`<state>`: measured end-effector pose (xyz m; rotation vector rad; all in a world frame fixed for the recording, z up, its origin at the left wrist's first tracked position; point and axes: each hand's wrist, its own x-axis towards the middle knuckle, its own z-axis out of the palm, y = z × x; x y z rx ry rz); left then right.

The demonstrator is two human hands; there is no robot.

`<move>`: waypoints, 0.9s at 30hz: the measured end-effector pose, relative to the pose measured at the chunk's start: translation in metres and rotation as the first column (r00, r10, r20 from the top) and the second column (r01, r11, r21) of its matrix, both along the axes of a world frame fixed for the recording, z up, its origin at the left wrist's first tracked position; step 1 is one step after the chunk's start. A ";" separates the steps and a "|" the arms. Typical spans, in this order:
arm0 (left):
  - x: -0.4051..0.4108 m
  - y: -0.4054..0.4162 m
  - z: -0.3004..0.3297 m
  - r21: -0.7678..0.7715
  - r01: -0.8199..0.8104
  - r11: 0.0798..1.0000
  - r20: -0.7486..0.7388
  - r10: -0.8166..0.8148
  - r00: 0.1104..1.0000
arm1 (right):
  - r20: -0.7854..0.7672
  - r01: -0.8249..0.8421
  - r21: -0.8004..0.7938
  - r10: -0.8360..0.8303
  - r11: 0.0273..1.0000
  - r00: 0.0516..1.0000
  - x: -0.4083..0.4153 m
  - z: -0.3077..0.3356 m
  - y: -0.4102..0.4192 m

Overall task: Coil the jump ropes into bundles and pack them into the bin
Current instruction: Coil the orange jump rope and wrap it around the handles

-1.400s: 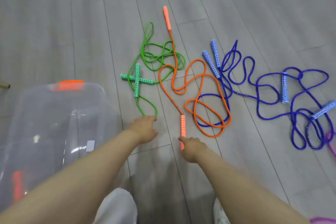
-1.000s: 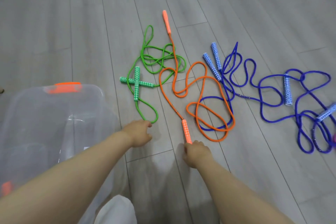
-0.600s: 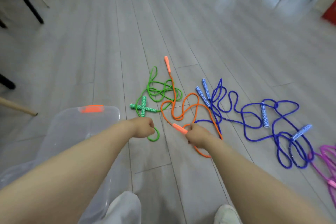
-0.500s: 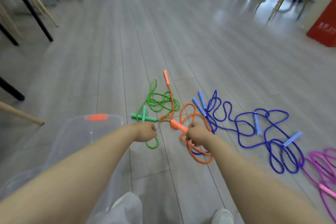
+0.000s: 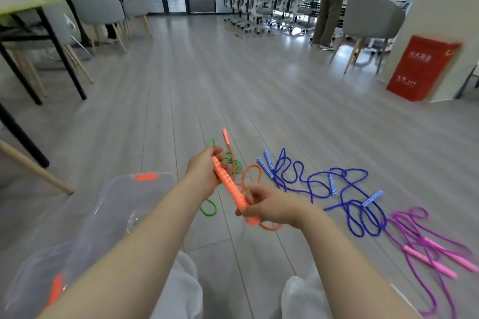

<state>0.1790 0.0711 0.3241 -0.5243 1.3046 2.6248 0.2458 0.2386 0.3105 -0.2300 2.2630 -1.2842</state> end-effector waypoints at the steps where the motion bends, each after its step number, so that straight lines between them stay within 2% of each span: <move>1: 0.004 0.000 0.001 -0.073 0.042 0.996 -0.017 -0.043 0.999 | -0.020 -0.024 0.088 0.025 0.996 0.999 0.002 -0.001 0.002; 4: 0.014 0.002 0.011 -0.418 0.173 0.892 -0.092 -0.230 0.969 | -0.086 0.043 0.297 -0.018 0.954 0.996 -0.008 0.003 0.012; 6: 0.015 0.003 0.017 -0.534 0.225 0.815 -0.145 -0.350 0.925 | -0.213 0.191 0.354 -0.120 0.915 0.970 -0.020 0.007 0.019; 7: 0.015 0.003 0.020 -0.551 0.262 0.792 -0.165 -0.411 0.897 | -0.277 0.264 0.319 -0.177 0.910 0.944 -0.026 0.010 0.021; 9: 0.014 0.002 0.027 -0.524 0.362 0.771 -0.189 -0.520 0.833 | -0.370 0.329 0.177 -0.247 0.928 0.895 -0.036 0.015 0.022; 11: 0.013 0.000 0.034 -0.417 0.503 0.757 -0.221 -0.621 0.752 | -0.386 0.302 0.078 -0.250 0.950 0.888 -0.049 0.016 0.022; 14: 0.007 -0.007 0.046 -0.140 0.656 0.741 -0.365 -0.655 0.662 | -0.326 0.214 0.112 -0.168 0.970 0.930 -0.063 0.019 0.024; 16: -0.002 -0.010 0.051 0.095 0.597 0.797 -0.460 -0.497 0.736 | -0.219 0.158 0.119 -0.129 0.980 0.967 -0.064 0.021 0.028; 18: -0.017 -0.014 0.051 0.257 0.389 0.885 -0.417 -0.262 0.871 | -0.140 0.161 0.111 -0.145 0.981 0.979 -0.062 0.025 0.033; 20: -0.034 -0.018 0.043 0.248 0.169 0.954 -0.304 -0.089 0.949 | -0.160 0.281 0.049 -0.270 0.959 0.950 -0.065 0.027 0.037; 22: -0.046 -0.018 0.028 0.157 0.033 0.987 -0.163 -0.007 0.987 | -0.175 0.436 -0.125 -0.453 0.891 0.874 -0.069 0.030 0.036; 25: -0.050 -0.012 0.009 0.091 0.016 0.996 0.017 -0.018 1.000 | -0.083 0.489 -0.416 -0.568 0.767 0.819 -0.072 0.039 0.023; 27: -0.044 -0.004 0.008 0.045 0.098 0.994 0.043 -0.099 0.994 | -0.085 0.461 -0.488 -0.566 0.741 0.820 -0.070 0.041 0.011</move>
